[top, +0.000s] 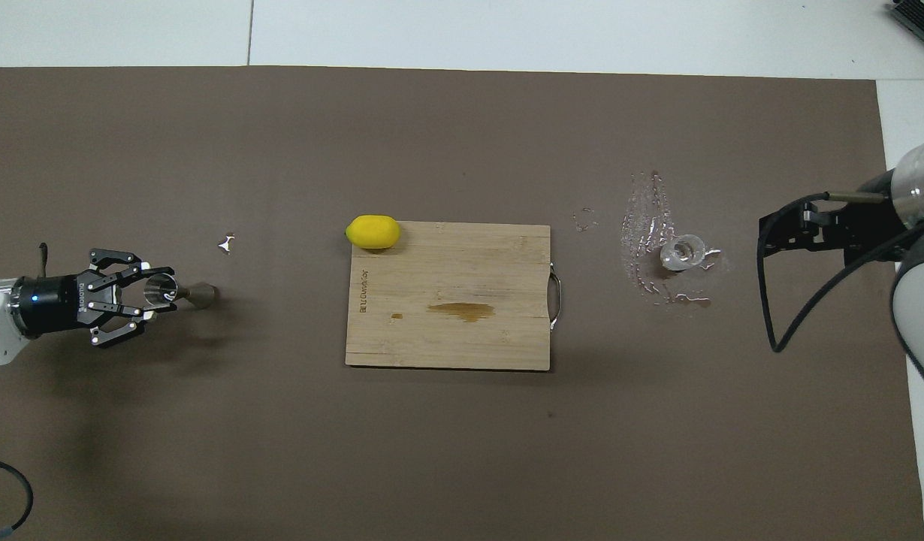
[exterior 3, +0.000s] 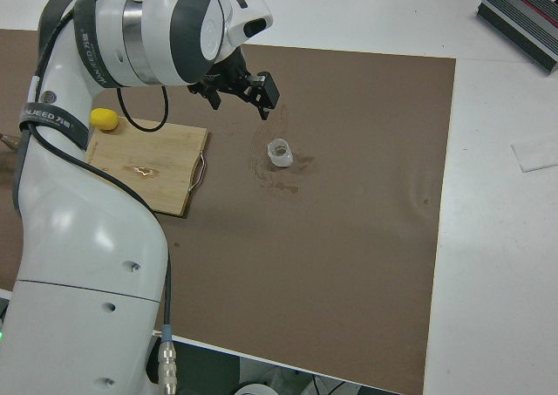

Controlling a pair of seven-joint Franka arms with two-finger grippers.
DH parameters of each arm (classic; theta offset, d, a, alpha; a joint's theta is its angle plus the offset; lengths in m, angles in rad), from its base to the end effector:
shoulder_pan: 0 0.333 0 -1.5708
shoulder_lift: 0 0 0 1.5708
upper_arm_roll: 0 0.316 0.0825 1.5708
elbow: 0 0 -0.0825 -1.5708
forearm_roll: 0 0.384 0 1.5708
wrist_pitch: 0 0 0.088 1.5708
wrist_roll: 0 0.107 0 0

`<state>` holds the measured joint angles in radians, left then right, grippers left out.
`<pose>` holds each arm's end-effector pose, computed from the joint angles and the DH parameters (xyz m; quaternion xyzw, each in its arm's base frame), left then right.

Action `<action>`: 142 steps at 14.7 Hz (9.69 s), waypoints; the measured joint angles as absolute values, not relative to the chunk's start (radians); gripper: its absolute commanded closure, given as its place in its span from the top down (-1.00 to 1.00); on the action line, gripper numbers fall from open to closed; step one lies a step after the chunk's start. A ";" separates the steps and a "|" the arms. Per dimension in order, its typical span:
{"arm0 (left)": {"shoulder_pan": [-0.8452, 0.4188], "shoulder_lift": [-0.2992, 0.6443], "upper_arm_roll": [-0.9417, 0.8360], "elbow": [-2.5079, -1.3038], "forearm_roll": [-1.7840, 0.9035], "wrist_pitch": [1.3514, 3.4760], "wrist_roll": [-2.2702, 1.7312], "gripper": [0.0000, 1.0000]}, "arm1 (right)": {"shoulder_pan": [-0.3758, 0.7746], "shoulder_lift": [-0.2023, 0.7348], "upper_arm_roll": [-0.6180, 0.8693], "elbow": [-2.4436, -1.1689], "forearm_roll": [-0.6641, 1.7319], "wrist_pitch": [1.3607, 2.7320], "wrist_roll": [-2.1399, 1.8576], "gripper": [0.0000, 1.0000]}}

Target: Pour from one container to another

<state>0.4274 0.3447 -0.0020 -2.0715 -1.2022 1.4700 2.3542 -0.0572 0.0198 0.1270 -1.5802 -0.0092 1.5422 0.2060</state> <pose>0.5187 0.1170 0.2850 0.5873 -0.4859 0.4508 0.4646 0.5554 0.0371 0.6067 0.9973 -0.0680 -0.0281 0.0073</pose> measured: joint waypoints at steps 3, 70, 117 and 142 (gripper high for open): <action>0.360 0.344 -0.012 -2.061 -1.230 1.460 2.316 -0.19 | -0.057 0.020 0.127 -1.580 -0.009 1.542 0.206 1.00; 0.316 0.200 0.020 -2.105 -0.903 1.670 2.406 1.00 | -0.100 0.018 0.122 -1.580 -0.009 1.552 0.206 1.00; 0.133 0.109 0.022 -1.445 -0.109 1.488 0.711 1.00 | -0.322 0.458 0.131 -1.875 0.688 1.992 0.862 1.00; 0.083 0.043 0.004 -1.448 -0.045 1.481 0.047 1.00 | 0.070 0.288 0.136 -1.823 0.601 2.075 1.251 -1.00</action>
